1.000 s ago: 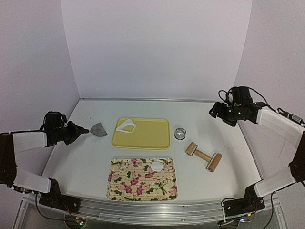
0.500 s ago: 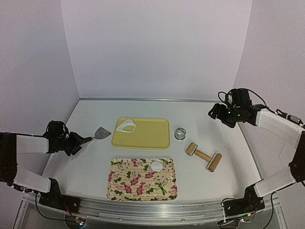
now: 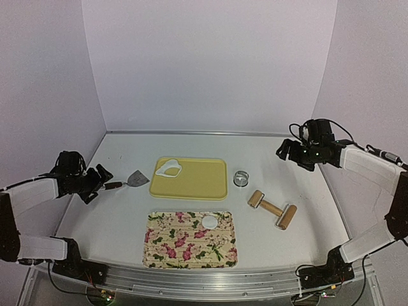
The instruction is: Roll out the dumpling wrappers from the dough
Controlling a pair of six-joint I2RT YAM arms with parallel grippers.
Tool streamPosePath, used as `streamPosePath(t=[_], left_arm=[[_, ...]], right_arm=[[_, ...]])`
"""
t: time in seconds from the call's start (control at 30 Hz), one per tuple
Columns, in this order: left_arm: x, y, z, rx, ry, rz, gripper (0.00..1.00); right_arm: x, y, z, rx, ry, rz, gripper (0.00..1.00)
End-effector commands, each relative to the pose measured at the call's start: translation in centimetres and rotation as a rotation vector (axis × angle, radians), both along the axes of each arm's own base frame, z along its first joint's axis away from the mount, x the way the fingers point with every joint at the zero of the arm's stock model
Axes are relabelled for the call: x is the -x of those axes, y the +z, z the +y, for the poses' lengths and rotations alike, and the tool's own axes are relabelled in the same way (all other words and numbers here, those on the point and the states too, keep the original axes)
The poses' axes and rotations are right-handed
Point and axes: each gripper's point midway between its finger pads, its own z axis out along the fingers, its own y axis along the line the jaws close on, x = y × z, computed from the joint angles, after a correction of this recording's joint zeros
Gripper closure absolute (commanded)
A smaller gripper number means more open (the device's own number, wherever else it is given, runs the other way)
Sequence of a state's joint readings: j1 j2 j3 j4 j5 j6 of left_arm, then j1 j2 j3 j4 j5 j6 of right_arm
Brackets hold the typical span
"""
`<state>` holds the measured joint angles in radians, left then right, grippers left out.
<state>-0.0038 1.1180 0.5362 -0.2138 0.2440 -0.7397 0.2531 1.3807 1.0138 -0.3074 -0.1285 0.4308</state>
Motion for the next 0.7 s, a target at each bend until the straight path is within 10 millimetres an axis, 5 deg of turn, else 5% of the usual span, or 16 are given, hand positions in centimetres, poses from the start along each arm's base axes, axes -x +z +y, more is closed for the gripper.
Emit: streamPosePath(t=[0.0, 0.2, 0.43, 0.67], left_arm=[[-0.3, 6.4, 2.6, -0.174, 0.05, -0.116, 0.0], [-0.4, 13.2, 3.9, -0.338, 0.035, -0.336, 0.0], [-0.7, 12.9, 3.2, -0.35, -0.021, -0.383, 0.0], [-0.4, 13.0, 3.3, -0.329, 0.004, -0.401, 0.0]], right_arm=[[-0.1, 3.8, -1.1, 0.078, 0.001, -0.12, 0.02], [2.7, 7.6, -3.9, 0.165, -0.06, -0.23, 0.02], [7.4, 10.0, -7.6, 0.24, -0.177, -0.376, 0.02], [8.2, 9.7, -7.5, 0.226, -0.163, -0.381, 0.02]])
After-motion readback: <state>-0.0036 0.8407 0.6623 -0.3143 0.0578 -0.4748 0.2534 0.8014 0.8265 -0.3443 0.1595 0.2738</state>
